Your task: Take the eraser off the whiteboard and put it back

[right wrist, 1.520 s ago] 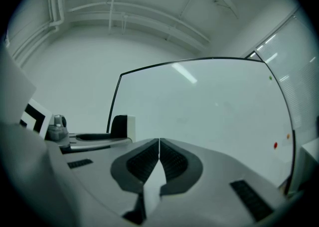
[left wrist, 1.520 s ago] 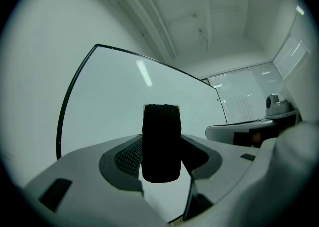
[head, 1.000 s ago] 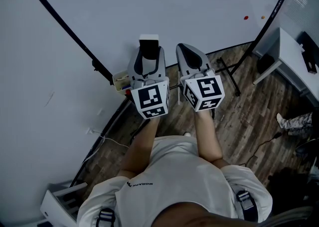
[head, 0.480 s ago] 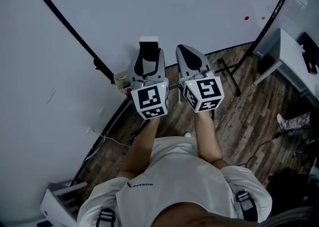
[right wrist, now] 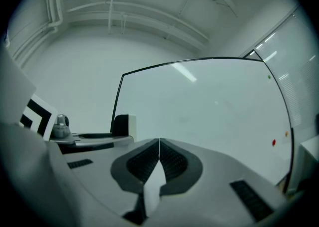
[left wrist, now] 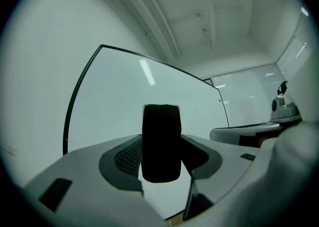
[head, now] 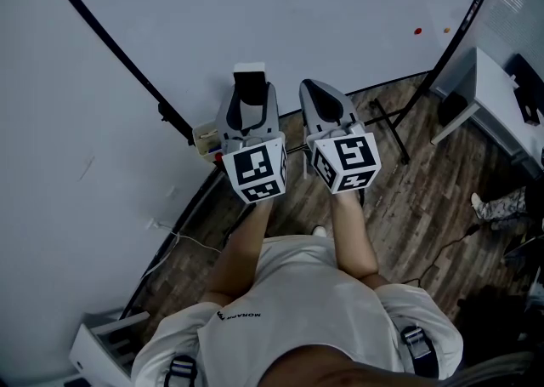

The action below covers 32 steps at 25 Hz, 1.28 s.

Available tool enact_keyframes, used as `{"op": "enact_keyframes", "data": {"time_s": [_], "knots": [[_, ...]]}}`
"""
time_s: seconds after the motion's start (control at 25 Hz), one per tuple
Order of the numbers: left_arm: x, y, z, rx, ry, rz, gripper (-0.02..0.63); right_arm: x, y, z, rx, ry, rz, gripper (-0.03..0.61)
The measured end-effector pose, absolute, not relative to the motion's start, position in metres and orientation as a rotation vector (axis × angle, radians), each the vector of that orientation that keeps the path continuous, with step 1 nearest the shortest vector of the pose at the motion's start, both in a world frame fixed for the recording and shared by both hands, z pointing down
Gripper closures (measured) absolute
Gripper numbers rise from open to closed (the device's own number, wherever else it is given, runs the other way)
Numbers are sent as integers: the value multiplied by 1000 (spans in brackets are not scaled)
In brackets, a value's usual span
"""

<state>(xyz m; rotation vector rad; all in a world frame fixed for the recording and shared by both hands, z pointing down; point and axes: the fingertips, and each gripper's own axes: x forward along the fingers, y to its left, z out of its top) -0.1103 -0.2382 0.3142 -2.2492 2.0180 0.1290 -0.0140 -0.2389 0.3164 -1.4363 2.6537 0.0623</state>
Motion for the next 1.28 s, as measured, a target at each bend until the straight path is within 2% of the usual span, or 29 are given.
{"op": "enact_keyframes", "data": {"time_s": [1.28], "knots": [[-127, -290, 315, -2196, 2173, 151, 390, -10, -261, 322, -1424, 2659, 56, 565]]}}
